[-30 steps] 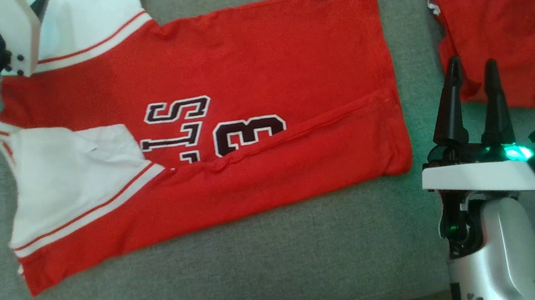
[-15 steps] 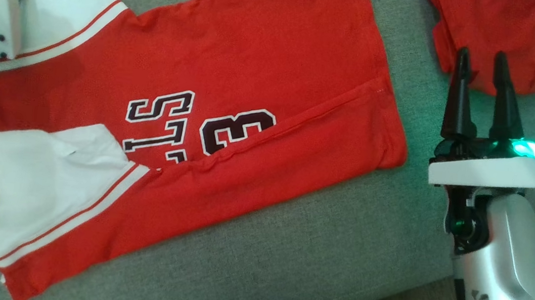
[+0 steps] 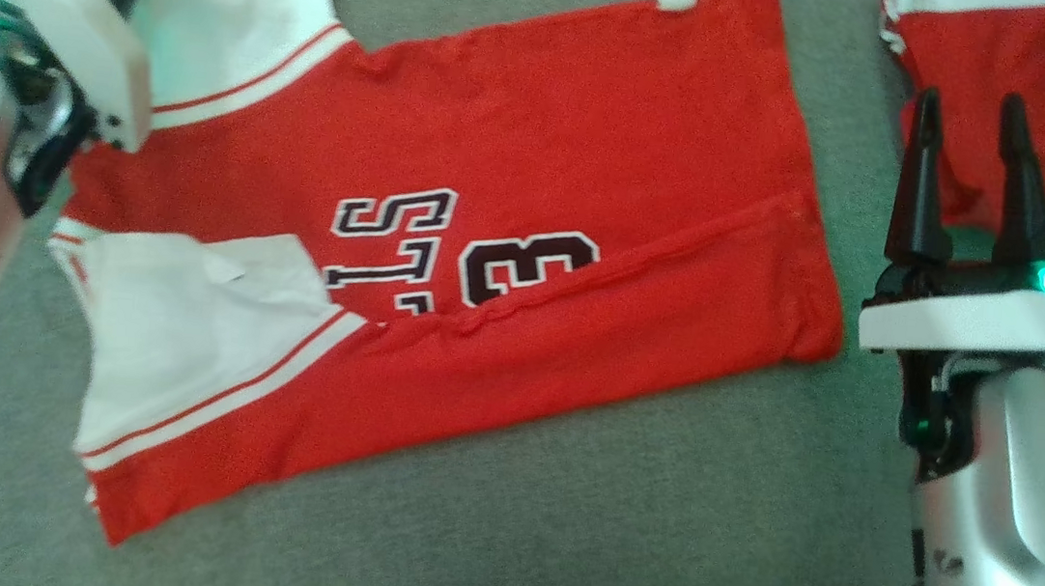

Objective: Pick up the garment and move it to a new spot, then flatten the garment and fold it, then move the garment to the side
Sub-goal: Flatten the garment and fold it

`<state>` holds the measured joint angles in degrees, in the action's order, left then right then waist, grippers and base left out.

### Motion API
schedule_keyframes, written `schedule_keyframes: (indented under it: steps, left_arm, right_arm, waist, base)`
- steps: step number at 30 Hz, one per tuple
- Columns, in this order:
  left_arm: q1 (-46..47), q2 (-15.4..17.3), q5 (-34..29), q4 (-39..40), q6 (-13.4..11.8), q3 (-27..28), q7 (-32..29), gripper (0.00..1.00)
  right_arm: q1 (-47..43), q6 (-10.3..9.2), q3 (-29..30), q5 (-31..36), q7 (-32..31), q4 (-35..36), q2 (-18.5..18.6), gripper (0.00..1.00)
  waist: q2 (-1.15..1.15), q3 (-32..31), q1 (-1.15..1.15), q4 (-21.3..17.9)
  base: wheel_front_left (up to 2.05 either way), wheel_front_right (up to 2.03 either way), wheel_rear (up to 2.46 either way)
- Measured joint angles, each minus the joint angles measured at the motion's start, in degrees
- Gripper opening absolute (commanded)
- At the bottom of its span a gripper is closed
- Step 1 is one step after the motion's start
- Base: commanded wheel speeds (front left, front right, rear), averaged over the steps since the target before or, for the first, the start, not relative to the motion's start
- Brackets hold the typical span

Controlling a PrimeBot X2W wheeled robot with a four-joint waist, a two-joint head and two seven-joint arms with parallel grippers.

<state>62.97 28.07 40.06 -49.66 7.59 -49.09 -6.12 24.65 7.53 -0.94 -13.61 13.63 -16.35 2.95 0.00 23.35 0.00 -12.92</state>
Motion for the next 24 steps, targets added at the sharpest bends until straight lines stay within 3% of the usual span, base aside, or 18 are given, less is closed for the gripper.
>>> schedule_keyframes:
  steps: [4,12,19,24]
  left_arm:
    - [-0.2,-1.3,-1.1,2.3,-0.1,-1.0,4.8,0.0]
    - [-3.3,-3.0,-2.4,10.2,-2.6,-2.2,8.8,0.0]
    - [-7.2,-3.0,-3.2,20.7,-5.5,-3.7,9.0,0.0]
    - [-7.4,-2.9,-3.8,26.9,-6.6,-4.8,8.1,0.0]
  right_arm:
    - [2.2,0.0,1.1,2.7,-3.7,0.0,0.7,1.0]
    - [6.6,0.0,1.5,2.6,-13.5,-3.7,6.5,1.0]
    - [12.6,0.0,-0.8,2.3,-22.0,-13.8,12.2,1.0]
    - [17.3,0.0,-2.1,3.5,-24.3,-21.5,15.9,1.0]
  waist:
    - [0.0,-1.6,0.0,2.8]
    - [0.0,-3.3,0.0,8.6]
    - [0.0,-3.5,0.0,14.0]
    - [0.0,-1.9,0.0,16.7]
  base:
    - [0.0,0.0,0.0]
    - [0.0,0.0,0.0]
    - [0.0,0.0,0.0]
    - [0.0,0.0,0.0]
